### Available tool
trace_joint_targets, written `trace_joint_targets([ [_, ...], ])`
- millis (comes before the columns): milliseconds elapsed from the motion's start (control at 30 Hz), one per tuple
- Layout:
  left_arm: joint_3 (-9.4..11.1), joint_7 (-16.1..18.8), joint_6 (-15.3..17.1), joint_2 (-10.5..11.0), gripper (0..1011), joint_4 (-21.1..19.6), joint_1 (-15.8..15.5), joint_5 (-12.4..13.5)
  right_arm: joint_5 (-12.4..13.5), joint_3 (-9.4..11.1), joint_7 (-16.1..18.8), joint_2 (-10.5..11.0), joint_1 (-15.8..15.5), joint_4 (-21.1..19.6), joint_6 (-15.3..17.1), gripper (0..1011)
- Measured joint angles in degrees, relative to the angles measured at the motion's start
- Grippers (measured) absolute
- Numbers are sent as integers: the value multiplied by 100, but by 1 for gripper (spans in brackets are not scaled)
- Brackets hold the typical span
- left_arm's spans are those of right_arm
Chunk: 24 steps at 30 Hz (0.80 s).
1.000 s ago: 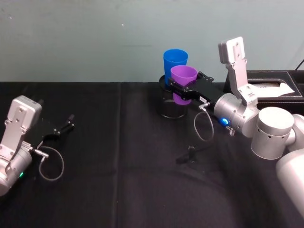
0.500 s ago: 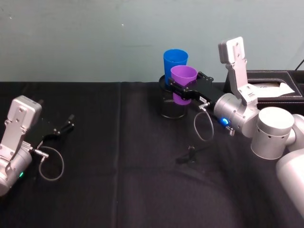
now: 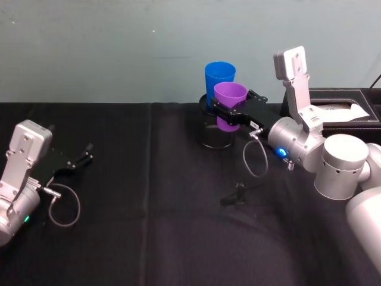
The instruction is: Pick up one cup with a gripper and tap it against the other cup.
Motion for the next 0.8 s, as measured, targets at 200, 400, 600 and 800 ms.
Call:
trace_joint_targets([
  [200, 0, 0, 0, 0, 1000, 0, 0, 0, 0, 0, 0, 0, 0, 0, 0, 731],
  [400, 0, 0, 0, 0, 1000, 0, 0, 0, 0, 0, 0, 0, 0, 0, 0, 731],
  [600, 0, 0, 0, 0, 1000, 0, 0, 0, 0, 0, 0, 0, 0, 0, 0, 731],
  [800, 0, 0, 0, 0, 1000, 0, 0, 0, 0, 0, 0, 0, 0, 0, 0, 731],
])
